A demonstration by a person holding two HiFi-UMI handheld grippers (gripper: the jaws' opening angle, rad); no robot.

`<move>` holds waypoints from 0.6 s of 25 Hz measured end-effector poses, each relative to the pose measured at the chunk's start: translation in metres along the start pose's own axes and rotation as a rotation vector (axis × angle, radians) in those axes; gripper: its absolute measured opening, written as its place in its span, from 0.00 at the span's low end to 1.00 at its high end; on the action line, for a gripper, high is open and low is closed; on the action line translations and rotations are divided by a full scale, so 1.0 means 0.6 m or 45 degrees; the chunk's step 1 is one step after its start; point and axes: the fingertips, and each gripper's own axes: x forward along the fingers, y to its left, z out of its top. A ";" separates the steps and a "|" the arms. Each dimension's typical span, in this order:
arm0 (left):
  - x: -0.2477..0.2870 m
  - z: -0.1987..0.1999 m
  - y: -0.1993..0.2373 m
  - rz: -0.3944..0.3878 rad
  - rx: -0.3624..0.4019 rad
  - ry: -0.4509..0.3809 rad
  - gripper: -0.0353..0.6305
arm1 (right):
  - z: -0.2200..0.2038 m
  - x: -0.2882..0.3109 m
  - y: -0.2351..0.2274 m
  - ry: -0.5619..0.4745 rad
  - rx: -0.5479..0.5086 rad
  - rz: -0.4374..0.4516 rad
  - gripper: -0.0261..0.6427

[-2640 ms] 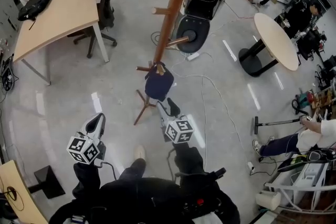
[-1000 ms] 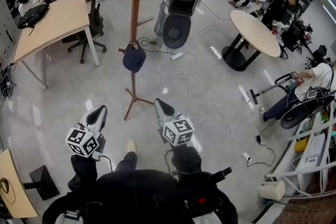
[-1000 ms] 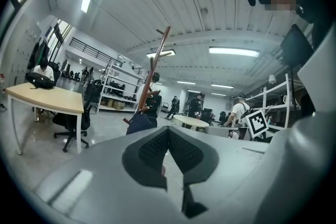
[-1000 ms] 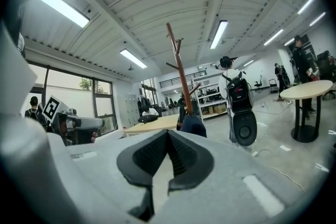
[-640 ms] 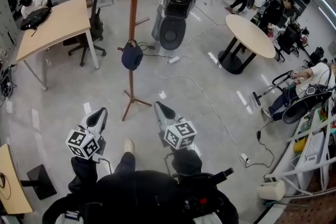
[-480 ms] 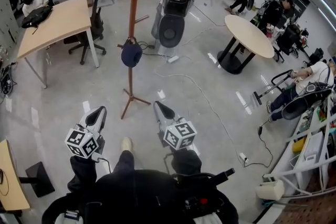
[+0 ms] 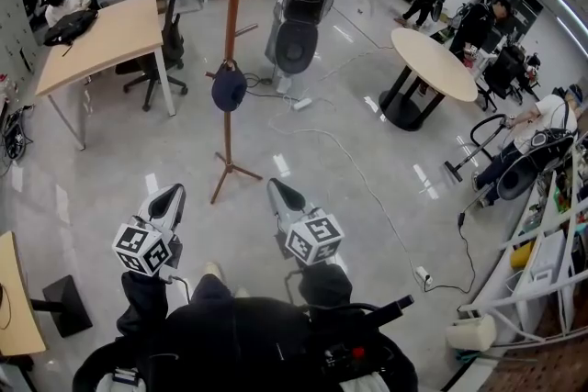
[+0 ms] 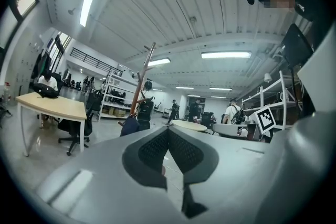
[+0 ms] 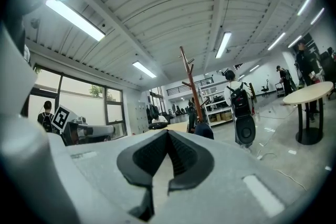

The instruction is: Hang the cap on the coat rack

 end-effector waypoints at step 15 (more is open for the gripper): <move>-0.042 -0.006 0.004 0.043 0.022 0.014 0.06 | -0.016 -0.010 0.039 -0.001 -0.023 0.024 0.04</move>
